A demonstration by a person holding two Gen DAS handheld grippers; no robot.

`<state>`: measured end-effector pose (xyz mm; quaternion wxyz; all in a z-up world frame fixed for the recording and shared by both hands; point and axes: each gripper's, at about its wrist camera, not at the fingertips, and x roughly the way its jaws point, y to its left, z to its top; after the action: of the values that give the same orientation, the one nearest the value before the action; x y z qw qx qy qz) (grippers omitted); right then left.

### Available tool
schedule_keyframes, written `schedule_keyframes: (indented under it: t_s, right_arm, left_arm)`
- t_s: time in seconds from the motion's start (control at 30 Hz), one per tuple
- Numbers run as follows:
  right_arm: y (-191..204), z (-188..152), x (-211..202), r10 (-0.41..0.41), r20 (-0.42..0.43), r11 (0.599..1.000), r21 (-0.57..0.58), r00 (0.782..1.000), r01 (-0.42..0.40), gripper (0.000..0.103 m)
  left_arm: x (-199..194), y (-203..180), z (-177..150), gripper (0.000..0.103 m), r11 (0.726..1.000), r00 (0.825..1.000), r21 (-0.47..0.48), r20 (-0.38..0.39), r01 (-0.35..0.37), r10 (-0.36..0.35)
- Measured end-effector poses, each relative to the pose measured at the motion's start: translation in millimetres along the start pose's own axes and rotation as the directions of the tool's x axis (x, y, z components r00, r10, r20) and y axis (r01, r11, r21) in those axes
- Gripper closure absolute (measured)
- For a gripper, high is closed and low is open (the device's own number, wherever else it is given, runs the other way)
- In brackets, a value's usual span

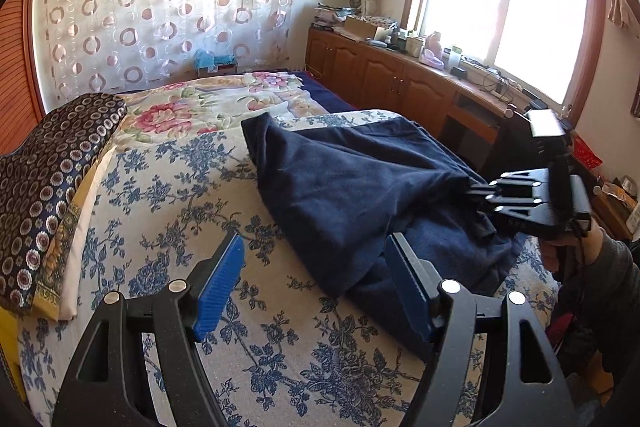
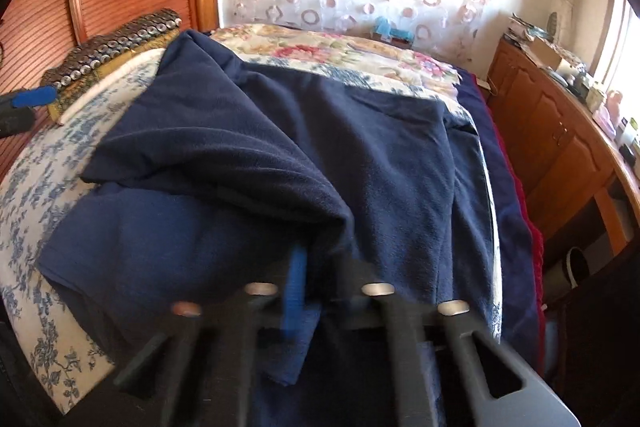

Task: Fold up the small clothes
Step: 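Close the right tool on the shirt's opposite side edge, then fold the gripped side over toward the center with the right tool, release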

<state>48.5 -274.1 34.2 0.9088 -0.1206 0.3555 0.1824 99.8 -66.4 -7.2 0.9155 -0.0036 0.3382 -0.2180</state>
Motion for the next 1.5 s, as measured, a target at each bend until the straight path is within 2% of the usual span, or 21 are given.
schedule_keyframes:
  t_s: [0.13, 0.3, 0.47, 0.57, 0.7, 0.77, 0.83, 0.93, 0.97, 1.0, 1.17, 1.23, 1.3, 1.5]
  right_arm:
    - [5.0, 6.0, -33.5, 0.028, 0.116, 1.000, -0.006, 0.993, -0.028, 0.095]
    - [3.2, 13.6, -82.5, 0.048, 0.237, 0.999, 0.010, 0.970, -0.052, 0.096]
    - [-1.7, 2.8, -117.5, 0.034, 0.276, 0.999, 0.028, 0.961, -0.044, 0.096]
    - [-8.6, -12.4, -117.0, -0.010, 0.239, 0.999, 0.050, 0.971, -0.002, 0.096]
    - [-19.3, -34.9, -82.8, -0.055, 0.101, 0.994, 0.098, 0.993, 0.045, 0.096]
    - [-20.9, -40.2, -66.1, -0.072, 0.036, 0.992, 0.106, 0.997, 0.067, 0.096]
    - [-22.0, -40.6, -61.8, -0.066, 0.027, 0.991, 0.123, 0.997, 0.062, 0.096]
    - [-22.3, -36.5, -69.5, -0.092, 0.049, 0.987, 0.133, 0.995, 0.085, 0.072]
    - [-23.0, -35.0, -74.5, -0.105, 0.065, 0.986, 0.136, 0.992, 0.096, 0.059]
    - [-21.4, -30.9, -81.2, -0.105, 0.092, 0.986, 0.141, 0.990, 0.091, 0.055]
    - [2.5, -13.8, -92.9, -0.053, 0.153, 0.994, 0.100, 0.987, 0.038, 0.053]
    - [15.3, -8.3, -90.9, -0.015, 0.162, 0.998, 0.063, 0.987, 0.005, 0.049]
    - [29.1, -3.7, -84.0, 0.015, 0.165, 0.999, 0.028, 0.986, -0.020, 0.040]
    - [61.9, 12.9, -44.5, 0.116, 0.115, 0.990, -0.087, 0.987, -0.106, 0.038]
  left_arm:
    - [0.2, 1.3, -2.8, 0.029, 1.000, 1.000, -0.009, 0.004, 0.002, -0.002]
    - [-3.2, -0.2, -2.5, 0.029, 1.000, 1.000, -0.013, 0.016, 0.010, -0.010]
    - [-8.2, -0.6, -2.3, 0.029, 1.000, 0.999, -0.016, 0.031, 0.017, -0.017]
    - [-10.7, -2.8, -2.2, 0.029, 1.000, 0.999, -0.014, 0.040, 0.020, -0.020]
    - [-13.3, -4.1, -2.9, 0.029, 1.000, 0.999, -0.008, 0.052, 0.015, -0.014]
    - [-15.1, -4.0, -2.9, 0.029, 1.000, 0.998, -0.008, 0.059, 0.010, -0.009]
    - [-16.5, -3.2, -3.4, 0.029, 1.000, 0.998, -0.008, 0.064, 0.006, -0.006]
    - [-18.9, -2.9, -2.9, 0.029, 1.000, 0.997, -0.007, 0.071, 0.002, -0.002]
    - [-19.5, -3.4, -2.9, 0.029, 1.000, 0.997, -0.005, 0.074, 0.003, -0.002]
    - [-20.2, -3.5, -3.1, 0.029, 1.000, 0.997, -0.004, 0.077, 0.002, -0.001]
    - [-22.5, -6.8, -2.7, 0.029, 1.000, 0.996, 0.007, 0.084, -0.005, 0.004]
    - [-23.7, -8.1, -3.1, 0.029, 1.000, 0.996, 0.010, 0.088, -0.009, 0.008]
    - [-25.3, -8.4, -2.7, 0.029, 1.000, 0.996, 0.014, 0.092, -0.012, 0.011]
    - [-27.6, -6.3, -3.7, 0.029, 1.000, 0.995, 0.018, 0.097, -0.025, 0.023]
